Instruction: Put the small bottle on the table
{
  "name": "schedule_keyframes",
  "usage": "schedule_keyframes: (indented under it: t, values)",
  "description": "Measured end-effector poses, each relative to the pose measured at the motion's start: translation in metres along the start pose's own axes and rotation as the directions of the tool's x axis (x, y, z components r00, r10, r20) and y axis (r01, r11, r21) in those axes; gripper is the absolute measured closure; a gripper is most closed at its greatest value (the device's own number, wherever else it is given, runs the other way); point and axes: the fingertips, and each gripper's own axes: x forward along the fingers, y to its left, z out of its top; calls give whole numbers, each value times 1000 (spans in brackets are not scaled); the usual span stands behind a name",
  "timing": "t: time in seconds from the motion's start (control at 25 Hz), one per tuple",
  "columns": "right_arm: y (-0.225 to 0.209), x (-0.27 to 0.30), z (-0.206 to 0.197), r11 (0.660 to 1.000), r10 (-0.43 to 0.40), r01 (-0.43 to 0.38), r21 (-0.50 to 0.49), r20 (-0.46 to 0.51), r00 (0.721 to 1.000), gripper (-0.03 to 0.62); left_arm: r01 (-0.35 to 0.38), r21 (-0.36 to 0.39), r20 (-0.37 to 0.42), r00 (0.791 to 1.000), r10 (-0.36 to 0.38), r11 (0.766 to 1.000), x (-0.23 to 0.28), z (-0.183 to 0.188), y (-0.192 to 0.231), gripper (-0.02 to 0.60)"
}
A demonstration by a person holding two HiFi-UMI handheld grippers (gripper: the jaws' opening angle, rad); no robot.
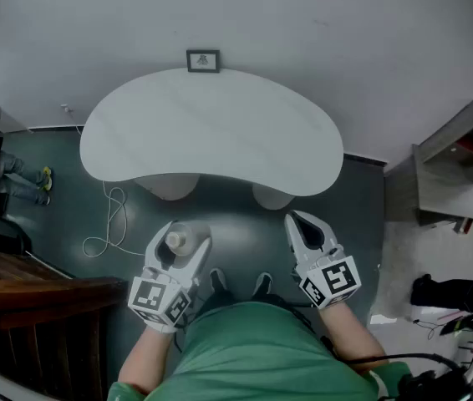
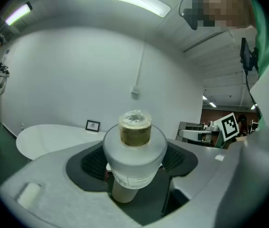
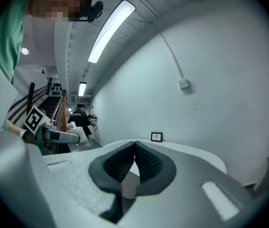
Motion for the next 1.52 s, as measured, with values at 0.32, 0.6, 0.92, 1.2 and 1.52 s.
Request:
schedule_keyframes:
  t: [0.32, 0.6, 0.92, 1.2, 1.52]
  values:
    - [16, -1, 3, 998, -55, 55, 0, 21, 998, 592, 24, 6, -6, 1000, -24, 1000, -16, -4, 16, 238]
    - [19, 1, 9, 983, -184, 182, 38, 52, 982, 592, 98, -3, -16, 995, -98, 995, -9, -4, 47, 238]
    - [23, 15, 5, 951, -308, 306, 43, 40, 951, 592, 194, 1, -26, 981, -194, 981, 15, -1, 87, 238]
    - [10, 19, 2, 933, -358, 358, 37, 10, 934, 592, 225, -3, -34, 974, -225, 974, 44, 1, 101, 238]
    - [-36, 56, 5, 946, -322, 320, 52, 21, 947, 592, 194, 25, -55, 980, -192, 981, 87, 7, 100, 238]
